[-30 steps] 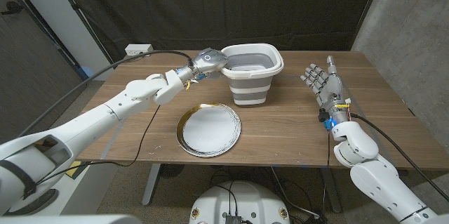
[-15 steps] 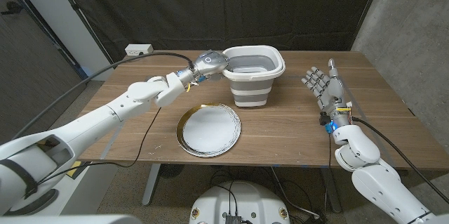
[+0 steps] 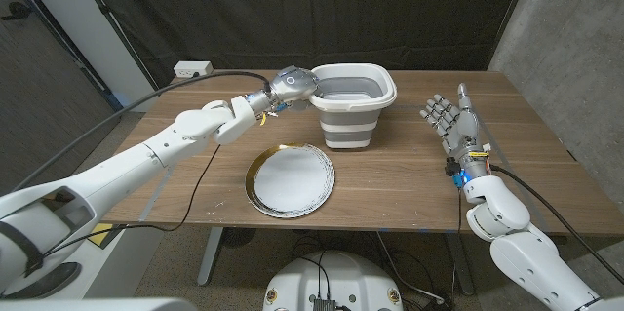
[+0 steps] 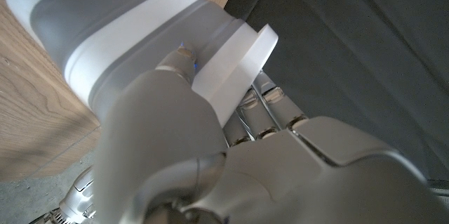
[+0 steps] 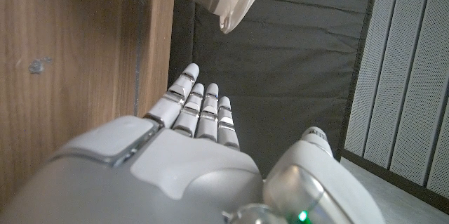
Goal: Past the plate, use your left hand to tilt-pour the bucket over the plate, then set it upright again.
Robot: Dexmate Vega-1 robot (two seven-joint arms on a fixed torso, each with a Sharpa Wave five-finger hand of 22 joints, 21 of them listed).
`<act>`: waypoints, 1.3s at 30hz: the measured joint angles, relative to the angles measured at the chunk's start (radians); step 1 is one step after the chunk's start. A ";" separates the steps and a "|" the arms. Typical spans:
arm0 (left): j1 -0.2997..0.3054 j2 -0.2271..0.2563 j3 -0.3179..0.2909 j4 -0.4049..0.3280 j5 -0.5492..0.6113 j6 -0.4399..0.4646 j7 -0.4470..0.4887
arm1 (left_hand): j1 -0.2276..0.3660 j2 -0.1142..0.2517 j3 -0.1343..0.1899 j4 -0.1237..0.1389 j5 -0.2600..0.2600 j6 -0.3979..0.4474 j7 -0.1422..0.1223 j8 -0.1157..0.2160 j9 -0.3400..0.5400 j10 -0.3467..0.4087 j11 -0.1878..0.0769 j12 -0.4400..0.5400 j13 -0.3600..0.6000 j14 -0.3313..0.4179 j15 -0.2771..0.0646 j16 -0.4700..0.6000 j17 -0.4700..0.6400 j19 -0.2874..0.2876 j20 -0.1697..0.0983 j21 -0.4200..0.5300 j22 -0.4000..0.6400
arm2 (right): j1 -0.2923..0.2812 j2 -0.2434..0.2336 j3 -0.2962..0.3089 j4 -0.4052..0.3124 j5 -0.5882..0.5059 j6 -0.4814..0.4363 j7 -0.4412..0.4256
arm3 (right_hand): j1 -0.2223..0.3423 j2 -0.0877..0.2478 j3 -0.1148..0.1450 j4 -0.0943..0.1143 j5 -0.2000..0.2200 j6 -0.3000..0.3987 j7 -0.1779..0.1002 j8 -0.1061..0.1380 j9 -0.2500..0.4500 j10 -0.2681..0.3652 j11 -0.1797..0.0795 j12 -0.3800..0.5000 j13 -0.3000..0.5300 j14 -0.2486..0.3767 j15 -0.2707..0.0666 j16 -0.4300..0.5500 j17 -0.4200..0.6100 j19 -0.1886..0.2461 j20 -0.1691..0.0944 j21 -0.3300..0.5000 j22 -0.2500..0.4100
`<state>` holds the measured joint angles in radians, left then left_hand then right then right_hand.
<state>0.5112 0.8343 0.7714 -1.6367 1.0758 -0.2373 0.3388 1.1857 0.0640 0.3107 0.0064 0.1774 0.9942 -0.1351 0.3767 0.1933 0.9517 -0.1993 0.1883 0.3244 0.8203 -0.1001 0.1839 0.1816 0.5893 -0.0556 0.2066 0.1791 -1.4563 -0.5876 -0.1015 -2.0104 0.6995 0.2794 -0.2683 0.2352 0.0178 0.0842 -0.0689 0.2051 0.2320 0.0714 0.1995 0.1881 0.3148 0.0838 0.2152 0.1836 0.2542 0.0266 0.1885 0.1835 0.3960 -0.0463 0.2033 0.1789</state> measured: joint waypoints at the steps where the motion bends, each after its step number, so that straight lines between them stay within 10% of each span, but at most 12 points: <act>1: 0.000 0.000 0.000 -0.002 0.001 0.001 -0.012 | -0.012 -0.003 -0.004 0.007 0.000 -0.009 0.001 0.000 0.001 -0.009 0.001 0.000 -0.001 -0.008 0.001 0.000 0.000 -0.007 0.000 0.000 0.000 | -0.001 0.001 0.000 0.002 0.000 0.001 0.000 | 0.000 0.000 0.000 0.000 0.000 0.000 0.000 0.000 0.000 0.000 0.000 0.000 0.000 0.000 0.000 0.000 0.000 0.000 0.000 0.000 0.000; 29: -0.050 0.000 0.010 -0.087 0.021 0.018 -0.145 | -0.243 -0.133 -0.134 0.112 0.074 -0.260 -0.002 -0.134 0.005 -0.301 0.019 -0.007 -0.028 -0.297 0.050 0.000 0.007 -0.186 0.012 -0.015 0.000 | -0.006 0.006 -0.001 0.014 0.010 0.028 0.017 | 0.000 0.000 -0.004 -0.004 0.000 0.000 0.000 0.000 0.000 0.000 0.000 0.000 0.000 0.004 0.004 0.000 0.000 0.000 0.000 0.000 0.000; 30: -0.054 -0.001 0.011 -0.093 0.076 0.036 -0.281 | -0.252 -0.140 -0.141 0.116 0.078 -0.276 -0.004 -0.140 0.005 -0.317 0.022 -0.007 -0.028 -0.311 0.050 0.000 0.007 -0.196 0.015 -0.015 0.000 | 0.000 0.016 -0.008 0.037 0.010 0.031 0.017 | 0.000 0.000 -0.004 -0.004 0.000 0.000 0.000 0.000 0.000 0.000 0.000 0.000 0.000 0.004 0.004 0.000 0.000 0.000 0.000 0.000 0.000; 39: -0.071 -0.012 0.014 -0.117 0.102 0.045 -0.350 | -0.335 -0.162 -0.200 0.137 0.120 -0.466 -0.002 -0.190 0.014 -0.449 0.051 -0.007 -0.039 -0.408 0.055 0.000 0.012 -0.257 0.051 -0.014 0.005 | -0.003 0.019 -0.009 0.041 0.010 0.045 0.020 | 0.000 0.000 -0.004 -0.004 0.000 0.000 0.000 0.000 0.000 0.000 0.000 0.000 0.000 0.004 0.004 0.000 0.000 0.000 0.000 0.000 0.000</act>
<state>0.4406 0.8226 0.7851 -1.7542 1.1781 -0.1919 -0.0113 0.8510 -0.0980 0.1110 0.1438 0.2973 0.5281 -0.1368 0.1870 0.2074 0.5026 -0.1482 0.1813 0.2851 0.4120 -0.0451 0.1843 0.1936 0.3326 -0.0046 0.1921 0.1843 -1.4594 -0.5683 -0.1103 -1.9689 0.7100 0.3242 -0.2487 0.2352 0.0178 0.0800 -0.0732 0.2051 0.2320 0.0714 0.1995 0.1881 0.3148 0.0837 0.2152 0.1836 0.2577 0.0301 0.1885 0.1835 0.3960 -0.0464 0.2033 0.1789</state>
